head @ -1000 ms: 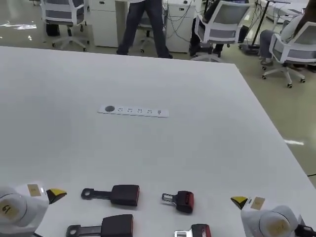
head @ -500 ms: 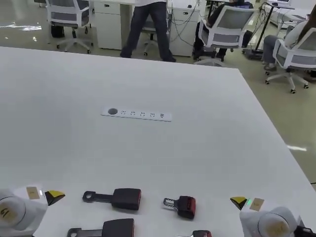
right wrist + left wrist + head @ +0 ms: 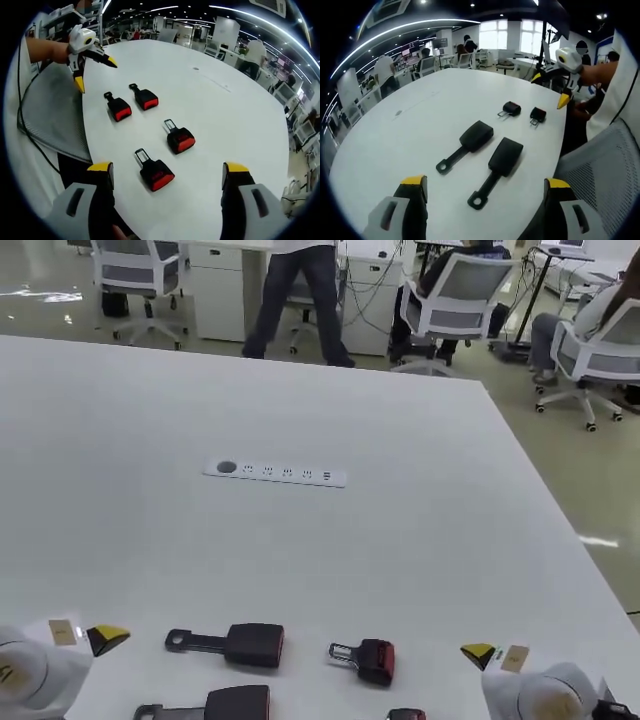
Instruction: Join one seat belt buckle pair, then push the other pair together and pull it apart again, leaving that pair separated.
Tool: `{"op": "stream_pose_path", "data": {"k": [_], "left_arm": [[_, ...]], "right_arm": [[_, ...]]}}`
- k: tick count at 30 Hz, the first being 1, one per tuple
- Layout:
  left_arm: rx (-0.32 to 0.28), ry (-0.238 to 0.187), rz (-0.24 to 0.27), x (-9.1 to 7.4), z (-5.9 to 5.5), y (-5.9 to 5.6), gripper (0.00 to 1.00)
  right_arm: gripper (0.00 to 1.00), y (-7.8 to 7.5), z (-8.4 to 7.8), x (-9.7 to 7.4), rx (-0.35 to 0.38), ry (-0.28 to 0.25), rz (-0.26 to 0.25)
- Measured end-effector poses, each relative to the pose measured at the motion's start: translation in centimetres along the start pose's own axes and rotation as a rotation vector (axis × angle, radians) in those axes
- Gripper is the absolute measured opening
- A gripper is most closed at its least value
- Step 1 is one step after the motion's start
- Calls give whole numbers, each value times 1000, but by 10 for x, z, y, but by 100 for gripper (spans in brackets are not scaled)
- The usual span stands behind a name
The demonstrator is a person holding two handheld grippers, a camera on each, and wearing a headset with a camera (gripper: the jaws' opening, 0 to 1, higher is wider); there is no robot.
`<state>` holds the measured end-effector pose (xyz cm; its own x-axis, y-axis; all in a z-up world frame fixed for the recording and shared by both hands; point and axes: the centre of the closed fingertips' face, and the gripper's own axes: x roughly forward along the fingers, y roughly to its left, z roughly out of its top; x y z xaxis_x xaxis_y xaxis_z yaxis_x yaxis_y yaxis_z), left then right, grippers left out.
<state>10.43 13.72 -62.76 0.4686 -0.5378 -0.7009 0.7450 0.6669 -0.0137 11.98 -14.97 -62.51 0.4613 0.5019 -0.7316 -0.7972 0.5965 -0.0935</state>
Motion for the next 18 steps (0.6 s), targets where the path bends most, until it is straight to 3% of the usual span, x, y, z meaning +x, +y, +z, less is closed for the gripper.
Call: {"op": "stream_pose_path", "data": {"k": [11, 18], "left_arm": [[1, 8, 6, -1, 1, 4, 99], [11, 9, 1, 3, 1, 0, 99]], "right_arm": [[86, -1, -7, -2, -17, -5, -3], [84, 2, -8, -2, -25, -5, -2]]}}
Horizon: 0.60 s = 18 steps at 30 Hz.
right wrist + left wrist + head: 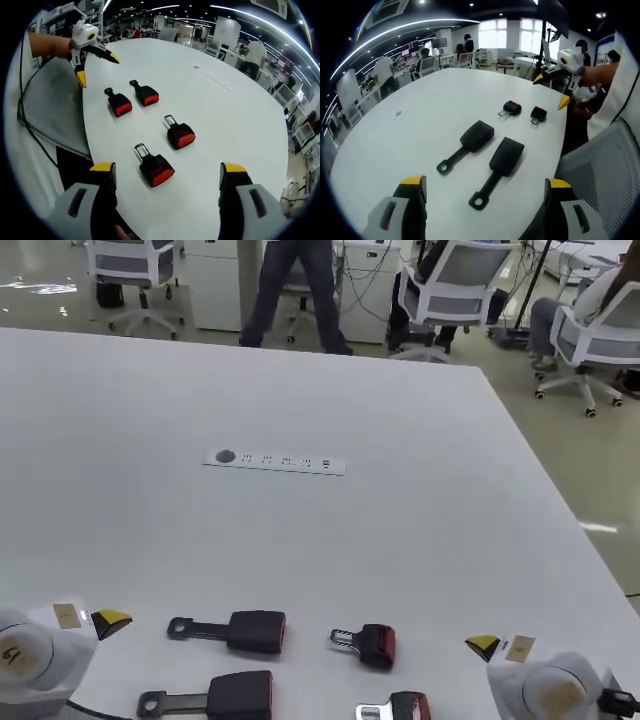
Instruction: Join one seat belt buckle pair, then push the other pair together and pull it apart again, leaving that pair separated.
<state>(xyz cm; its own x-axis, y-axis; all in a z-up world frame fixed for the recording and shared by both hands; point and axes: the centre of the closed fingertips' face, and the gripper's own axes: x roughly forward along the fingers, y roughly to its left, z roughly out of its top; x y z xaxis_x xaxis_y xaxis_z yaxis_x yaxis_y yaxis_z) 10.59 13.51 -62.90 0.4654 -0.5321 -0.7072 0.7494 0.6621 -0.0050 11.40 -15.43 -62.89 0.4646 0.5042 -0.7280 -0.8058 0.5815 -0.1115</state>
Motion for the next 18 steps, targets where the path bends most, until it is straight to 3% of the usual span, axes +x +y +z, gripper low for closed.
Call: {"op": "stream_pose_path", "data": {"k": [6, 16, 18], "left_arm": [[6, 6, -11, 1, -3, -5, 99], [32, 3, -33, 1, -6, -9, 88], [67, -15, -48, 2, -1, -13, 86]], "right_arm": [[83, 1, 1, 0, -3, -6, 3], [78, 5, 1, 2, -20, -3, 18], [78, 6, 0, 3, -30, -1, 23]]}}
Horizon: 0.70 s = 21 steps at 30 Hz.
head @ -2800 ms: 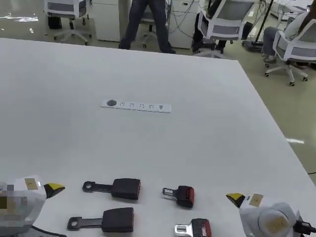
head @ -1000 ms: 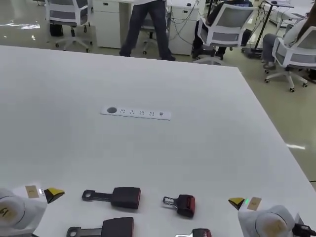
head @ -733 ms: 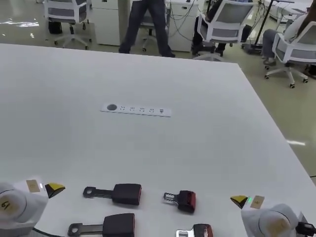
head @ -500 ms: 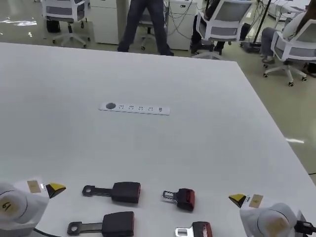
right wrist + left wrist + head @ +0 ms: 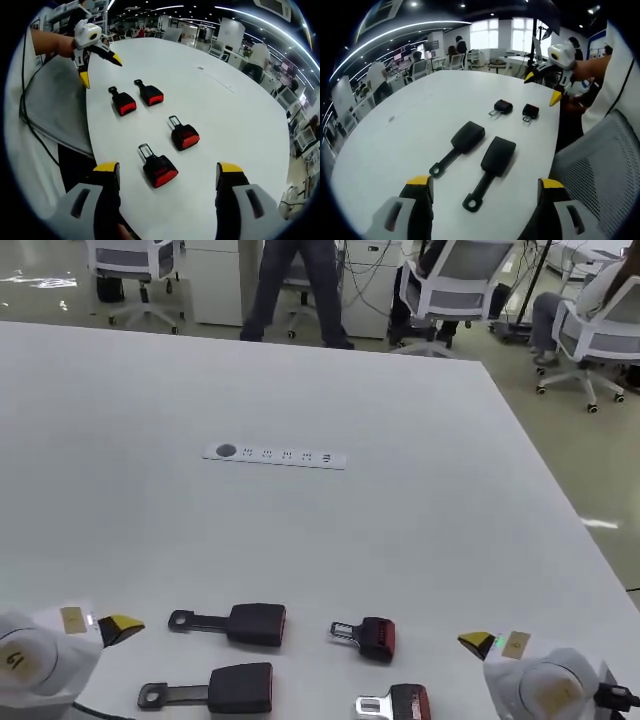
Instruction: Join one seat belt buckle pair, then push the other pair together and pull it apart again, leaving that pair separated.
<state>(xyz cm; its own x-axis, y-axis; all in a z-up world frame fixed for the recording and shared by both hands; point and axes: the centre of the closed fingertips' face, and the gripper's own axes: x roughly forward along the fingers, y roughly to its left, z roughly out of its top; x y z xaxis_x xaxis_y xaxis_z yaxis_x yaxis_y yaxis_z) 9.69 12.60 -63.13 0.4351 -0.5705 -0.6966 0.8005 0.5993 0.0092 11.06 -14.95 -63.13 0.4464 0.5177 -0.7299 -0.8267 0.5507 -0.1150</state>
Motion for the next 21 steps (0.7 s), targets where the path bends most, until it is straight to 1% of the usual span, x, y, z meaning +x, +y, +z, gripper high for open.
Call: {"op": "stream_pose_path", "data": {"k": [2, 3, 5, 7, 10, 11, 12, 14, 17, 21], "left_arm": [[18, -24, -5, 2, 4, 0, 84], [27, -28, -7, 3, 5, 0, 83], [35, -22, -14, 4, 8, -3, 82], [49, -5, -29, 7, 8, -5, 81], [67, 21, -65, 14, 6, -12, 79], [90, 35, -87, 17, 4, -16, 78], [137, 61, -113, 20, -3, -20, 75], [165, 96, -122, 24, -9, -21, 72], [166, 95, -142, 31, -6, -24, 68], [188, 101, -155, 37, 1, -26, 63]], "right_arm": [[77, 1, 1, 0, -6, -2, 4], [77, 1, 0, 1, -10, -1, 5], [76, 1, 1, 1, -16, -1, 8], [74, 2, 1, 2, -25, 0, 14], [72, 3, 0, 6, -50, 15, 25], [70, 4, 0, 6, -54, 21, 28], [67, 6, 0, 7, -61, 25, 41], [62, 8, -1, 10, -69, 30, 57], [62, 8, -2, 16, -107, 44, 69], [59, 9, -1, 19, -131, 56, 93]]}}
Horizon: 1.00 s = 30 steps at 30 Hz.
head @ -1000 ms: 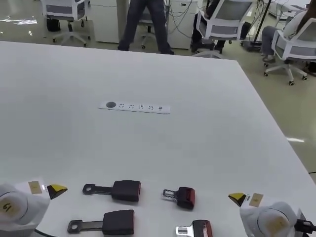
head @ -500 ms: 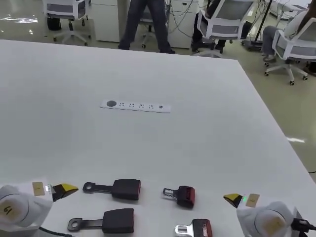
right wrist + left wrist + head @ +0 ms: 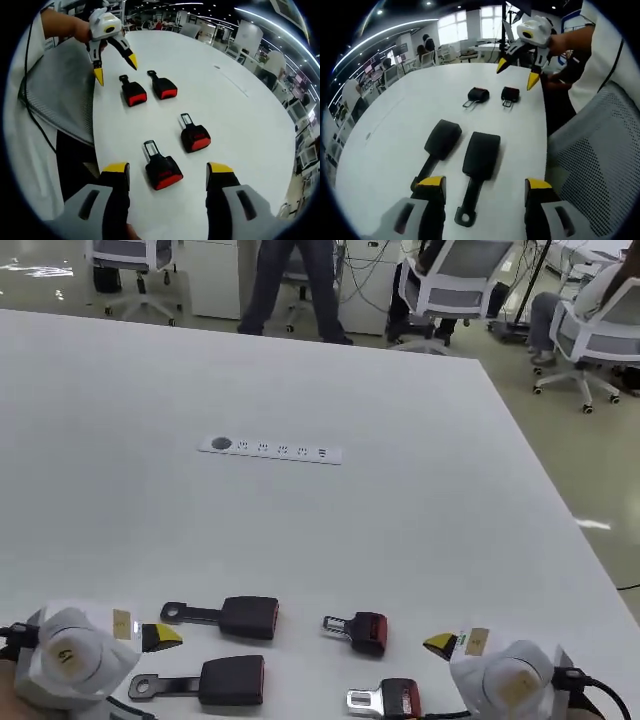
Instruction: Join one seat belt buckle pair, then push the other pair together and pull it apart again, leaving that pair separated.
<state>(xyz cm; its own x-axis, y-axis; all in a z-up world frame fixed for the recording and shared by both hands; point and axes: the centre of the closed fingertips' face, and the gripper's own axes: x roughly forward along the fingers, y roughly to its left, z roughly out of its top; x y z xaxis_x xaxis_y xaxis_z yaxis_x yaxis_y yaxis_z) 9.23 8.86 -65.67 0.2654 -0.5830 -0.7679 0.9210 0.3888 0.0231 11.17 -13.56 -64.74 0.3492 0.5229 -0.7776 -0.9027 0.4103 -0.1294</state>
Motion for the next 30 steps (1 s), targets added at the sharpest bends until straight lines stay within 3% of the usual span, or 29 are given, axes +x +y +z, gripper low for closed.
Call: {"op": "stream_pose_path", "data": {"k": [14, 19, 30], "left_arm": [[47, 51, -47, 24, 11, 7, 46], [71, 38, -108, 30, 16, 2, 46], [114, 116, -165, 41, 12, 3, 41]], "right_arm": [[48, 5, -13, 18, -104, 68, 104], [44, 3, -17, 22, -121, 93, 130], [35, 6, -23, 31, -139, 123, 202]]}}
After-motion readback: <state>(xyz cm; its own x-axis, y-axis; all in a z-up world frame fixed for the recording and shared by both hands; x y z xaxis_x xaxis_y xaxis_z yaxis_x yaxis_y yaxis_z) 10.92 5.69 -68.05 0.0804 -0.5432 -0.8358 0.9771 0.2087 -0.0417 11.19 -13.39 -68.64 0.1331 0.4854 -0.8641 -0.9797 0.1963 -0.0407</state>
